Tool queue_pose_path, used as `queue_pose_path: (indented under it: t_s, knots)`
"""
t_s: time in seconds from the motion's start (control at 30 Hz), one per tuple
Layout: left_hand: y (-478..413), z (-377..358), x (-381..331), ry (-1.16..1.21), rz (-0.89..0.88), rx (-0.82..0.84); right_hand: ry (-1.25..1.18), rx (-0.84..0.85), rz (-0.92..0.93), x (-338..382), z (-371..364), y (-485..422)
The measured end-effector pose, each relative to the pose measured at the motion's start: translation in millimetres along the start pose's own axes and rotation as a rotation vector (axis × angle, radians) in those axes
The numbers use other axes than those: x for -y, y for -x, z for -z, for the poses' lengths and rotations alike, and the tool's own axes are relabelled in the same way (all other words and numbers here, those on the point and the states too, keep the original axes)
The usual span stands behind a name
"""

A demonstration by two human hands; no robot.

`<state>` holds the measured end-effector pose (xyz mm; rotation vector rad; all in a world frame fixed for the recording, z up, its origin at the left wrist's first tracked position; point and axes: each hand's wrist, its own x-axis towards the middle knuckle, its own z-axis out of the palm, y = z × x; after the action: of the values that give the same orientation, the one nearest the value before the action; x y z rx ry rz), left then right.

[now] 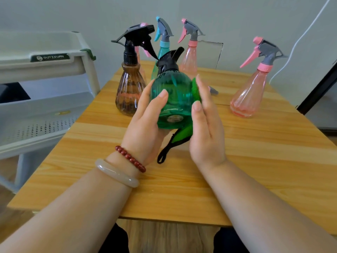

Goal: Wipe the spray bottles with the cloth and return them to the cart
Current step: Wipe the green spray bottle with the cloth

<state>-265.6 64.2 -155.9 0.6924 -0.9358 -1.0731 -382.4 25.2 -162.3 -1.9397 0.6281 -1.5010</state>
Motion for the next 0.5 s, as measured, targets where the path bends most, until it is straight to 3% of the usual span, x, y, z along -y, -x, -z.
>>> queue_pose_path:
  t_s: [0.13, 0.3, 0.37, 0.43, 0.5]
  knots:
    - [-0.3, 3.4, 0.2, -0.005, 0.043, -0.001, 0.144, 0.067, 0.279, 1.0, 1.5, 0.6]
    - [2.5, -3.5, -1.8, 0.052, 0.066, -0.012, -0.098, -0.035, -0.016, -2.5, 0.3, -0.3]
    - [2.3, -3.5, -2.4, 0.076, 0.076, -0.068, -0.025, -0.014, 0.079, -3.5, 0.5, 1.5]
    - [2.3, -1.9, -1.2, -0.011, 0.036, -0.023, 0.065, 0.039, 0.237, -2.9, 0.9, 1.7]
    - [2.5, 0.8, 0.0, -0.105, 0.022, -0.021, 0.107, 0.06, 0.27, -2.6, 1.4, -1.9]
